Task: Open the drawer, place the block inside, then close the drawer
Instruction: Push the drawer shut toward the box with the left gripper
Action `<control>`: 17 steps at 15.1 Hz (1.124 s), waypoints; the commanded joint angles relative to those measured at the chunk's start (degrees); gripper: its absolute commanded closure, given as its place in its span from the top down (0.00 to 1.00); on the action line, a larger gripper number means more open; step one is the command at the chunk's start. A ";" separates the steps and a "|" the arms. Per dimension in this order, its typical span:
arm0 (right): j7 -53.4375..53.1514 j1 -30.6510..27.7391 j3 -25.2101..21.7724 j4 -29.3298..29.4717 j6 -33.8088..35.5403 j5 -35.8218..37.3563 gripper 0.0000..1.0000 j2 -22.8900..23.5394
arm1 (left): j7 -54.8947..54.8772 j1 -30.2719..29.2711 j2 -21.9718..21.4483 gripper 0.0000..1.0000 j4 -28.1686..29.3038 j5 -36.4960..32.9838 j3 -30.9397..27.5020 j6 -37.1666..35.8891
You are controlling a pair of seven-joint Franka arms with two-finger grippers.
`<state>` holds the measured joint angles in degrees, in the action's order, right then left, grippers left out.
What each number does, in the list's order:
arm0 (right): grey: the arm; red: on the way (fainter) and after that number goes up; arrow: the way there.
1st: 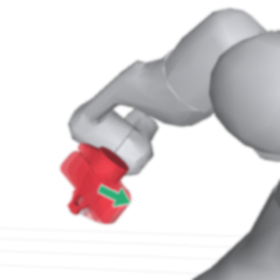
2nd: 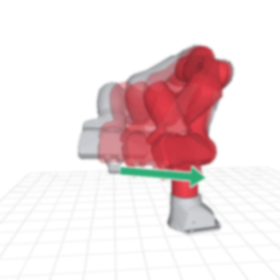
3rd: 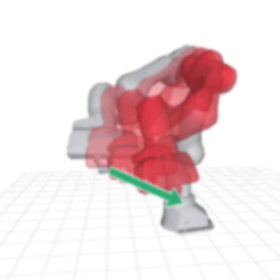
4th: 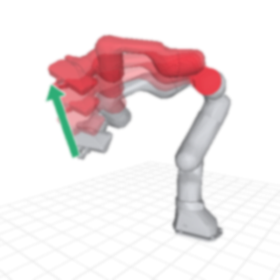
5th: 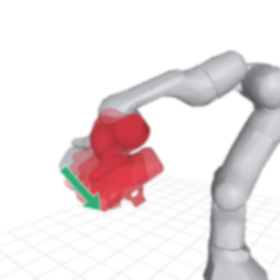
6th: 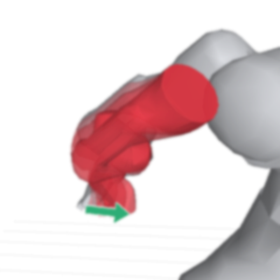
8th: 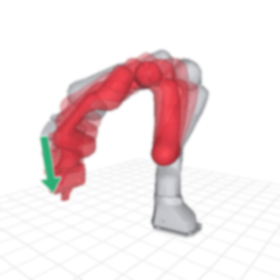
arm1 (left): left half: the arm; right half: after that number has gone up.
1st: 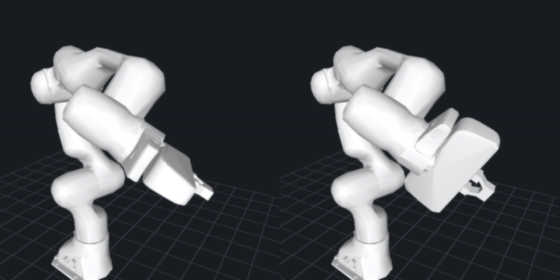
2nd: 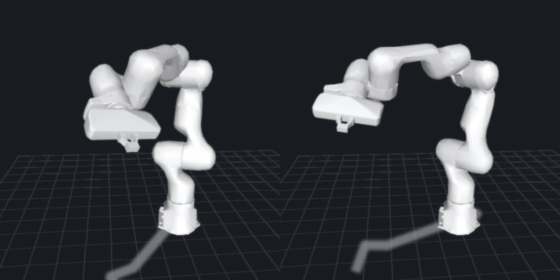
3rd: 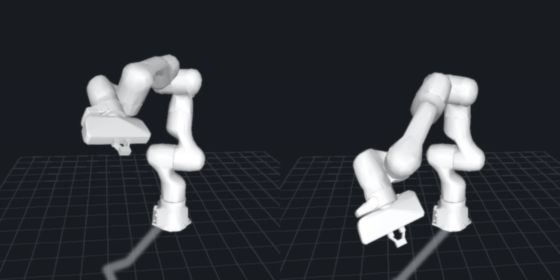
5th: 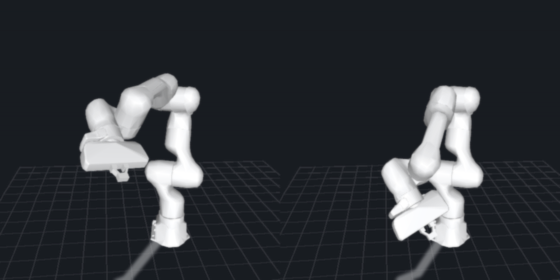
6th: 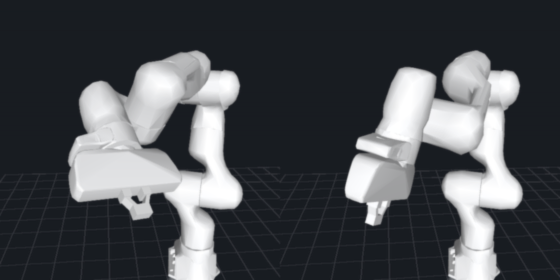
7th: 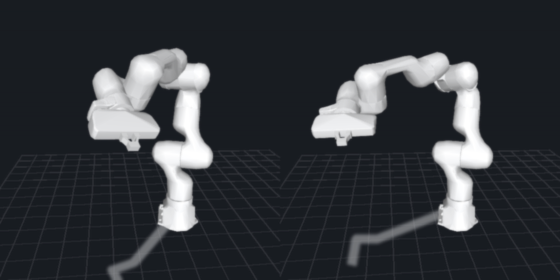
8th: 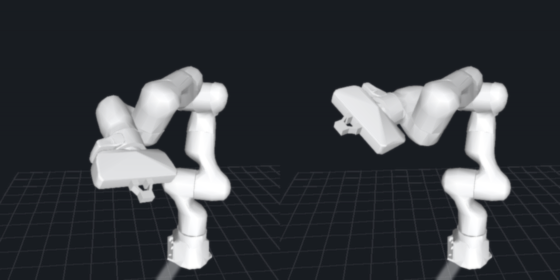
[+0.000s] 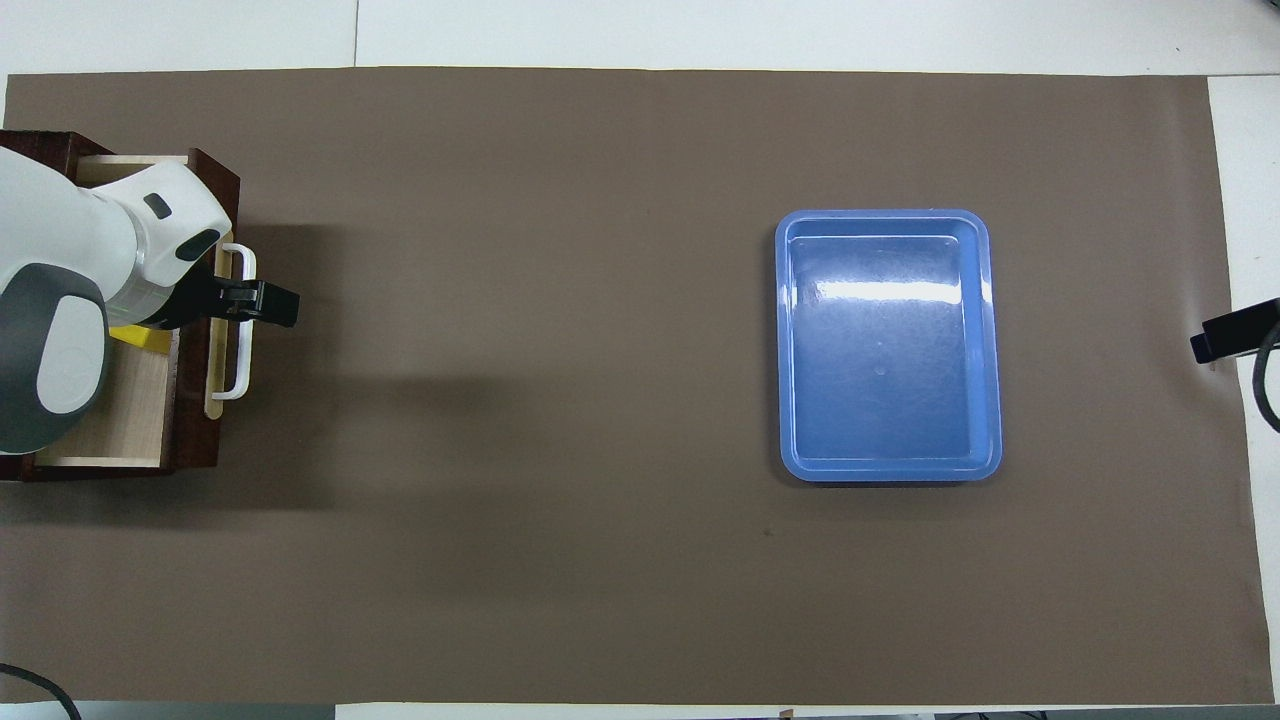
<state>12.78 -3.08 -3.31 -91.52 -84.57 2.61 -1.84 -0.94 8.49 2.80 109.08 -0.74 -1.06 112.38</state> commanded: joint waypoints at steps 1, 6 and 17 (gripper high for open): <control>-1.00 -0.35 0.59 -0.67 -0.68 0.47 1.00 -0.71 | -0.82 -1.80 -0.60 1.00 2.01 -0.14 0.09 2.67; -1.00 -0.35 0.59 -0.67 -0.59 0.47 1.00 -0.71 | -2.40 -5.49 -0.43 1.00 1.66 -0.23 0.00 3.90; -0.91 -0.44 0.59 -0.67 -0.42 0.47 1.00 -0.80 | -1.79 -2.53 0.28 1.00 -3.97 -1.19 0.18 -2.43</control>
<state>12.78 -3.08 -3.31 -91.52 -84.57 2.61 -1.84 -3.42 3.26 2.93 106.56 -1.11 -0.48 112.08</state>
